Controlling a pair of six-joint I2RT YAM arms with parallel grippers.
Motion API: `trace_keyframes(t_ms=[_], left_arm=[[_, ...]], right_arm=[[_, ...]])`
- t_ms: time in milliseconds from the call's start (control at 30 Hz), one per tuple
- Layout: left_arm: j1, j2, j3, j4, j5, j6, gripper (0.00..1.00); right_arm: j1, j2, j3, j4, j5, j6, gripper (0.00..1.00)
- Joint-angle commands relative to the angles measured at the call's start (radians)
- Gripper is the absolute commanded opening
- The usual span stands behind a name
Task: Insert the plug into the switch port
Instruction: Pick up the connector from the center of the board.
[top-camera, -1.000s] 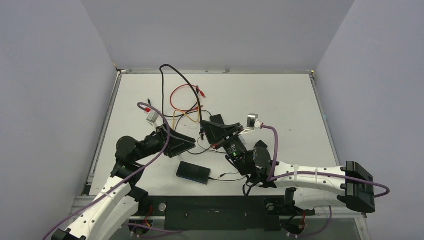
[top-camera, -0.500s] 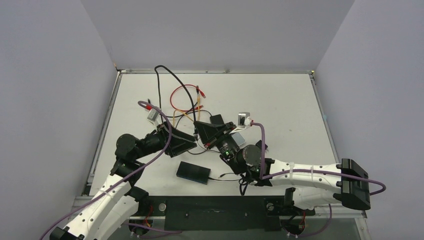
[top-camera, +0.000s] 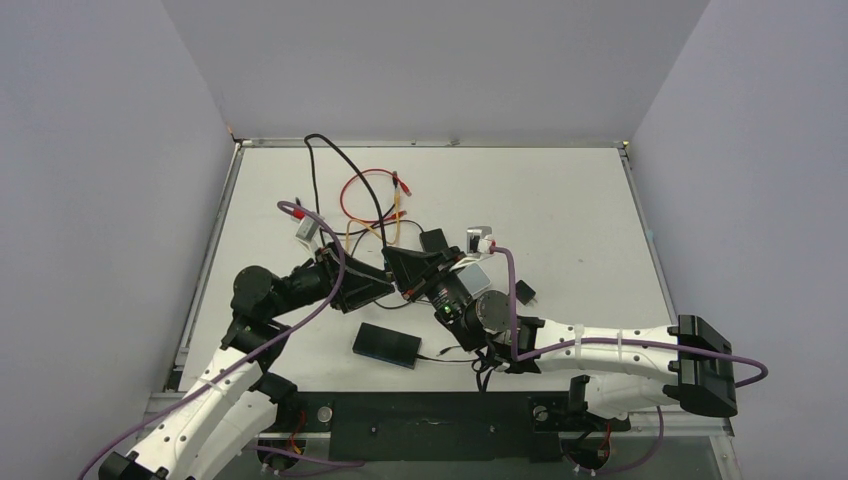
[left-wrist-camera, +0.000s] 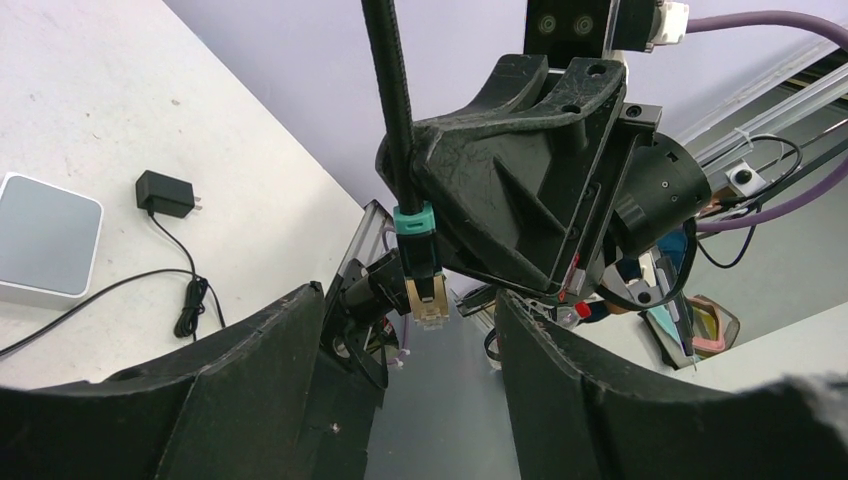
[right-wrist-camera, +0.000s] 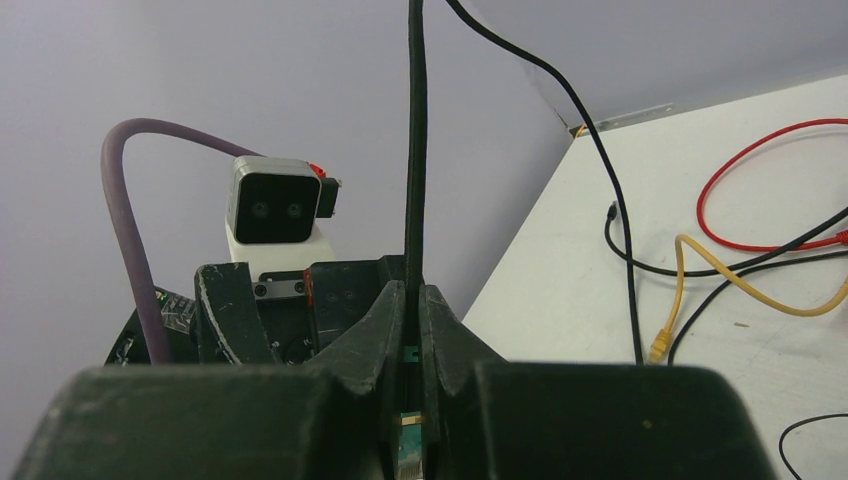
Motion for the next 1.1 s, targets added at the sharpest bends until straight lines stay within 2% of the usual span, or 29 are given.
trace_keyframes(t_ms=[0, 400, 600, 833, 1067], left_arm=[[-0.006, 0.0, 0.053, 0.02, -0.005, 0.018, 0.58], [-0.007, 0.015, 0.053, 0.023, -0.009, 0.023, 0.47], [-0.007, 0.021, 0.056, 0.03, -0.013, 0.022, 0.44], [-0.009, 0.025, 0.057, 0.035, -0.013, 0.018, 0.33], [-0.015, 0.027, 0.054, 0.038, -0.017, 0.017, 0.26]], right_arm=[[0.014, 0.006, 0.047, 0.024, 0.011, -0.01, 0.0], [0.016, 0.01, 0.049, 0.02, 0.012, -0.013, 0.0], [0.016, 0.013, 0.049, 0.006, 0.009, -0.011, 0.0], [0.016, 0.017, 0.056, -0.023, 0.016, -0.011, 0.0], [0.016, 0.023, 0.064, -0.04, 0.018, -0.014, 0.0]])
